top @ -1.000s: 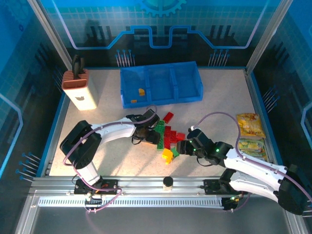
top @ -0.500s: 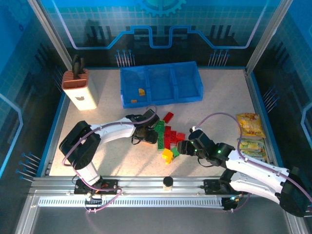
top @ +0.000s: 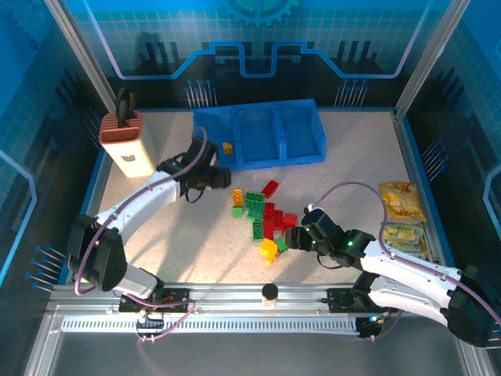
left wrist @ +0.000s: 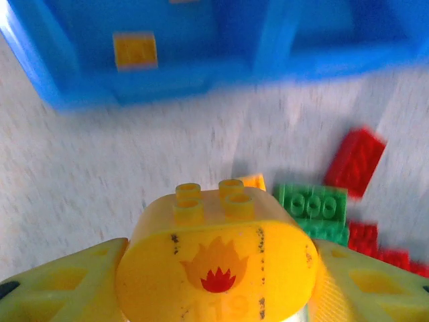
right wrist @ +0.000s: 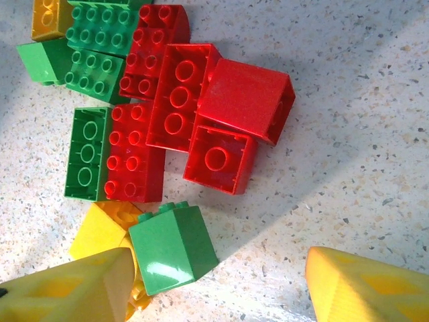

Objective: Sort the legos into containers by color

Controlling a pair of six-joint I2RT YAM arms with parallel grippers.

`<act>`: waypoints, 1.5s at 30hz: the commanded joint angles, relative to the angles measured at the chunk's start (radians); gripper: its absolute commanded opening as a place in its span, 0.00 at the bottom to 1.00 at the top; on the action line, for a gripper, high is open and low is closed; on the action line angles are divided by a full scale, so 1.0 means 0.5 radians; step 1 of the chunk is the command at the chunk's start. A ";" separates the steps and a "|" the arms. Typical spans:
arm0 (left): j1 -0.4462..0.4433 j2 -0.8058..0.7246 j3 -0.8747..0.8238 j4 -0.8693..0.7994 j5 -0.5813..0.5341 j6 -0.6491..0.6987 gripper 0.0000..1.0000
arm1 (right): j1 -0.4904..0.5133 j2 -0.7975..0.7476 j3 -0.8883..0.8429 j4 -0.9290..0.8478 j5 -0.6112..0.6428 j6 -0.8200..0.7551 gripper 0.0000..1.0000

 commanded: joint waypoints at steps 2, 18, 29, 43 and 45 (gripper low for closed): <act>0.127 0.302 0.412 -0.060 0.025 0.119 0.47 | 0.014 -0.006 0.043 0.017 0.007 -0.005 0.70; 0.303 1.185 1.383 -0.349 -0.008 0.153 0.49 | -0.001 -0.043 0.074 -0.112 -0.018 0.006 0.70; 0.298 0.806 1.169 -0.230 0.019 0.121 0.81 | -0.133 0.148 0.258 -0.180 -0.117 -0.050 0.70; 0.096 -0.298 0.016 0.169 -0.004 -0.111 0.81 | -0.304 0.712 0.606 -0.334 -0.111 -0.152 0.60; 0.031 -0.414 -0.135 0.171 -0.024 -0.134 0.81 | -0.323 0.802 0.649 -0.325 -0.123 -0.169 0.60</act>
